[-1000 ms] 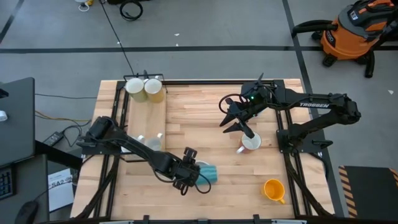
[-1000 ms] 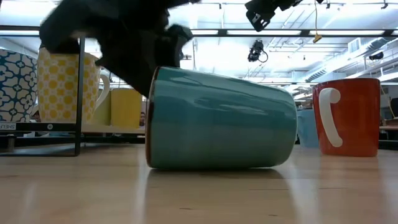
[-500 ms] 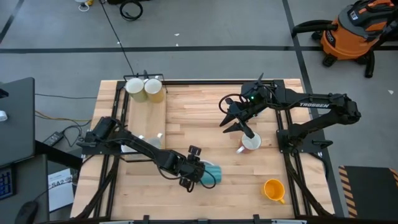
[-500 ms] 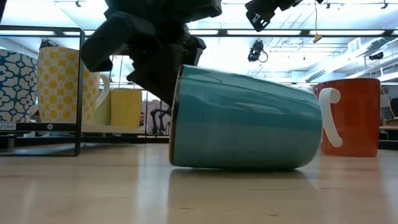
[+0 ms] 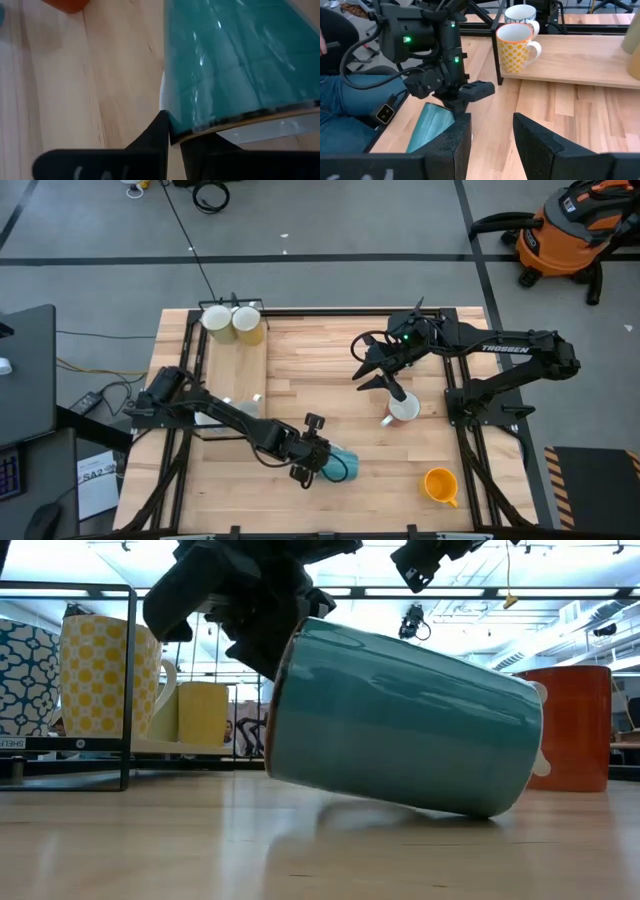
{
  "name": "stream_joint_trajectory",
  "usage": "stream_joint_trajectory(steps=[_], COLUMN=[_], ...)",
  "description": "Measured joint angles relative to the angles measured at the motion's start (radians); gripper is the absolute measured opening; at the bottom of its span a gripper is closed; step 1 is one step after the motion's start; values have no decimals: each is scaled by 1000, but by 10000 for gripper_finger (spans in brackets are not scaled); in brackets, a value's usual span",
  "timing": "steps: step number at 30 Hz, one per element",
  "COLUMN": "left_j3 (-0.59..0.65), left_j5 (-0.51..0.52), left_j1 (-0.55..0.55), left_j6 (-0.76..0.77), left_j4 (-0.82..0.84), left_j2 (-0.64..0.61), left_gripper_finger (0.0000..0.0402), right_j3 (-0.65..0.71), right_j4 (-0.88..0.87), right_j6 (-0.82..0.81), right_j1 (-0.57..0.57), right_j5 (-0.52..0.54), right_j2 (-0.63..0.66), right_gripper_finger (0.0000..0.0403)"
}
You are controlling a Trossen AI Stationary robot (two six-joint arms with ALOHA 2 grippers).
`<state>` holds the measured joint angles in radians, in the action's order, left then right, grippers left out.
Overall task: Place coffee mugs
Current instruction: Move the light blue mug to the center of the table
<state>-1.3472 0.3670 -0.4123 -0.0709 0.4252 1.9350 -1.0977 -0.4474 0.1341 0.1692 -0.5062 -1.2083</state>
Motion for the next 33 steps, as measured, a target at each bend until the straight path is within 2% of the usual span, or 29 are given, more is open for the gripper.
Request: stream_joint_trajectory(steps=[5,13,22,29,33], left_j3=[-27,-225,-432,-442,-441], left_j5=[-102,-256,-263,-262,-264], left_j1=[37,168,350,520,610], left_j6=[-34,-73,-223,-275,-306], left_j4=[99,532,862,985,980], left_j2=[-41,-76,-79,-74,-69], left_gripper_finger=[30,29,28,28,28], right_j3=[0,0,0,0,0], right_j4=[0,1,-11,-41,-45], right_j6=[0,0,0,-58,-63], right_j1=[0,0,0,9,25], right_j5=[1,19,19,18,19], right_j2=[0,0,0,14,28], right_gripper_finger=[151,151,151,151,151])
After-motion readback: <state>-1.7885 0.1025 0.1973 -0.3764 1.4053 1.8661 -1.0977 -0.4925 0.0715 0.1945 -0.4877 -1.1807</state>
